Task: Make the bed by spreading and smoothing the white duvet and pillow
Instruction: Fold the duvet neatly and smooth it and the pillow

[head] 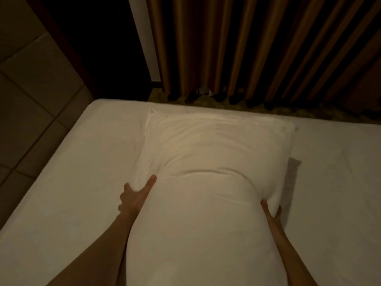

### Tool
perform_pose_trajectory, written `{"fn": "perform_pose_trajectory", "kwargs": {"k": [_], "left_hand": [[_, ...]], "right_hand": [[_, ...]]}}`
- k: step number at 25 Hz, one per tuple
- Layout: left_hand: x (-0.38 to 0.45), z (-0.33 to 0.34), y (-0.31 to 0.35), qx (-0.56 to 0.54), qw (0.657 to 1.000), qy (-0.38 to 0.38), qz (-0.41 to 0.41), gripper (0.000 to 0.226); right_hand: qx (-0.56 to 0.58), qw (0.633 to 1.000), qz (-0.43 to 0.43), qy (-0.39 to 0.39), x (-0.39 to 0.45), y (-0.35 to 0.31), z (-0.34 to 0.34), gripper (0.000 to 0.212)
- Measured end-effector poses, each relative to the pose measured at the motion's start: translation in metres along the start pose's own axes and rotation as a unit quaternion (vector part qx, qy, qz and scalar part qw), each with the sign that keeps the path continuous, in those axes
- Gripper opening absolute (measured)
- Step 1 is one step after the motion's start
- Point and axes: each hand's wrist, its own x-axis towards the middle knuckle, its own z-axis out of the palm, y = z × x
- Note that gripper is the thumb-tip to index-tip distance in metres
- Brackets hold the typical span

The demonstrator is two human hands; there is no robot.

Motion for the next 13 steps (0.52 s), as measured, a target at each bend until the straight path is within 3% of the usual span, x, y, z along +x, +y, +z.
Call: {"fn": "perform_pose_trajectory", "kwargs": {"k": [2,6,10,13], "left_hand": [[0.002,0.003,-0.004,-0.014,1.000,-0.007,-0.002,0.166],[0.000,0.016,-0.006,0.021,0.998,0.054,-0.034,0.157],[0.004,0.020,-0.013,-0.028,0.999,0.018,-0.019,0.145],[0.002,0.011,-0.022,0.002,0.999,0.043,0.008,0.128]], "right_hand": [[-0.005,1.000,-0.015,0.011,0.002,0.007,0.006,0.178],[-0.002,0.999,-0.017,0.033,0.005,0.009,0.015,0.174],[0.017,0.999,-0.007,0.046,0.007,0.017,0.017,0.145],[0.004,0.999,-0.012,0.040,0.004,0.023,0.018,0.128]]}}
